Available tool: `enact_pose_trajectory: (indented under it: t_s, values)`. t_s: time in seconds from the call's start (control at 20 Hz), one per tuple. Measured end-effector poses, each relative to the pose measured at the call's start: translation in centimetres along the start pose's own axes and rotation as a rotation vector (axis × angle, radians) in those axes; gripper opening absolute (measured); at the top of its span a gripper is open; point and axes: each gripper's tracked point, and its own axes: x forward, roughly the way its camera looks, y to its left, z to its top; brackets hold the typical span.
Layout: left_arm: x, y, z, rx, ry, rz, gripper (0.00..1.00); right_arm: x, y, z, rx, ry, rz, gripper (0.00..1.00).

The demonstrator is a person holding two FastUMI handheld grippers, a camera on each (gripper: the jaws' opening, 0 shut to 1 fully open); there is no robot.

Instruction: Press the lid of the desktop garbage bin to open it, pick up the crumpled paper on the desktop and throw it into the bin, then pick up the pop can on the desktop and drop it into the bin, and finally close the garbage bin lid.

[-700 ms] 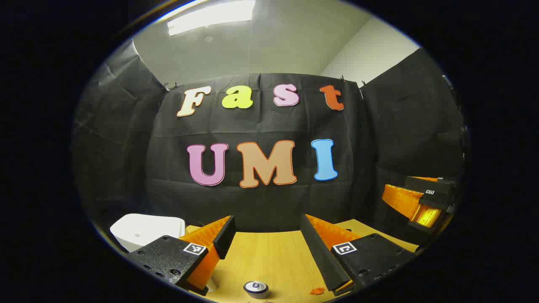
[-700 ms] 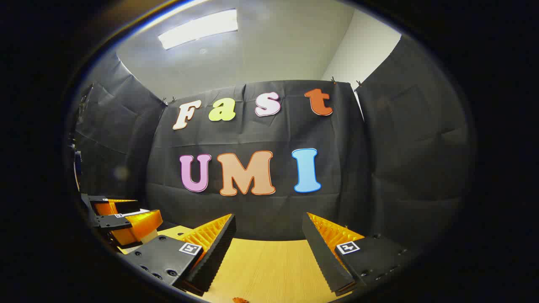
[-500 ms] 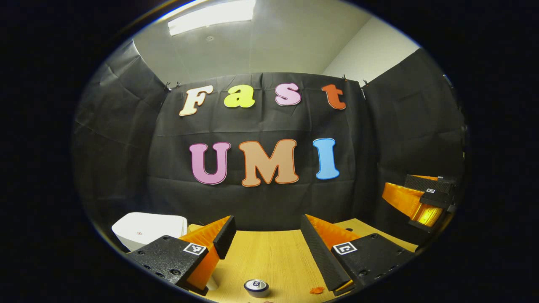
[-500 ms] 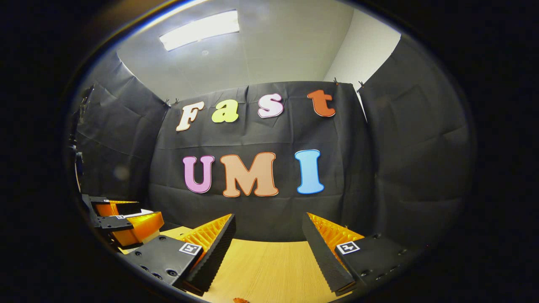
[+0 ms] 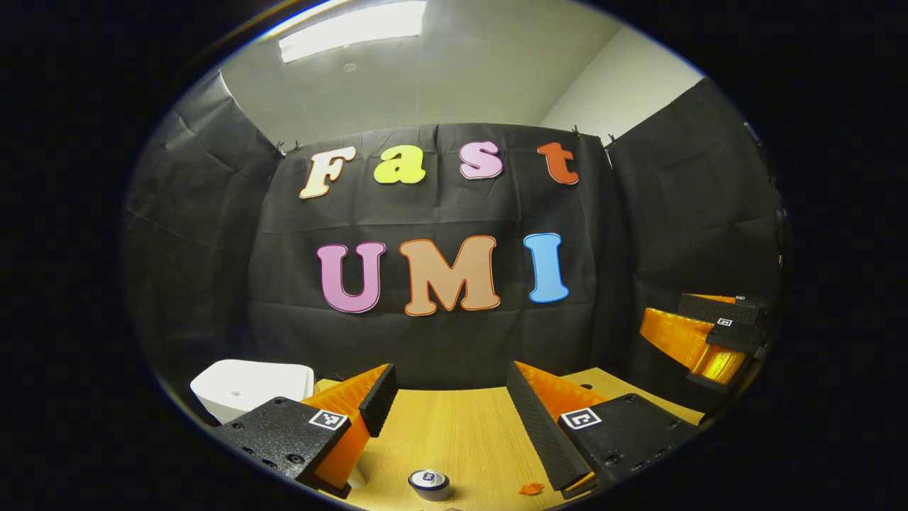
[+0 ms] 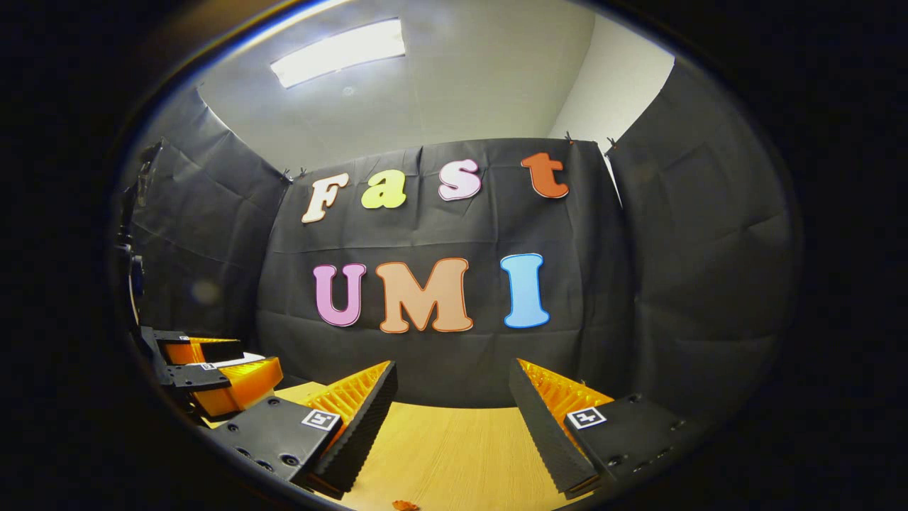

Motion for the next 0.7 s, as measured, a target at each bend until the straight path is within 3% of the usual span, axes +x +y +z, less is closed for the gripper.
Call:
enact_pose_trajectory:
  t_s: [0.7]
  values:
    - [-1.1, 0.0, 1.3, 0.052, -0.024, 0.017, 0.93, -1.9, -0.4, 0.4, 0.007, -0.031, 0.016, 0.99]
